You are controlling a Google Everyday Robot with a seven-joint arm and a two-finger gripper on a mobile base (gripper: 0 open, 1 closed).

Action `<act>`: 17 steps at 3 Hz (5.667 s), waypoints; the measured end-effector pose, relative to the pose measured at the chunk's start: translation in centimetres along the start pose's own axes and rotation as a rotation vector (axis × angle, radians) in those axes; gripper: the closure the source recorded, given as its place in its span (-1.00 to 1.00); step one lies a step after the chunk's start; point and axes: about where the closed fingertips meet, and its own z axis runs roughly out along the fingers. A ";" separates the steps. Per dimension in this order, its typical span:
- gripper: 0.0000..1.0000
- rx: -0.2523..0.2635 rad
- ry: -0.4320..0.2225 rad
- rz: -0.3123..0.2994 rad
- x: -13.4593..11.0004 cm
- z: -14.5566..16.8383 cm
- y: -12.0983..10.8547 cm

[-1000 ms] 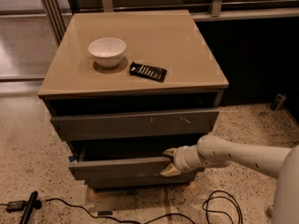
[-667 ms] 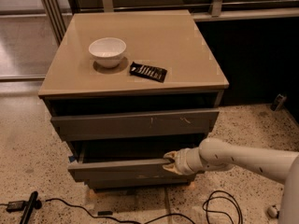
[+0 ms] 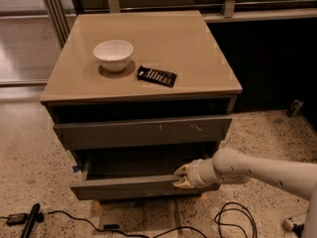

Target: Open middle drawer

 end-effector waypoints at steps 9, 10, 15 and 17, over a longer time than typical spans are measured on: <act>0.04 0.012 -0.011 0.026 1.1 -1.0 3.6; 0.50 0.015 -0.016 0.027 1.3 -1.4 4.2; 1.00 0.025 -0.037 0.056 2.3 -3.5 8.5; 0.16 0.025 -0.037 0.056 2.3 -3.5 8.5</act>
Offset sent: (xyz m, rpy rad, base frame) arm -0.3112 -0.0709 -0.0560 0.1166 0.0511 -0.1956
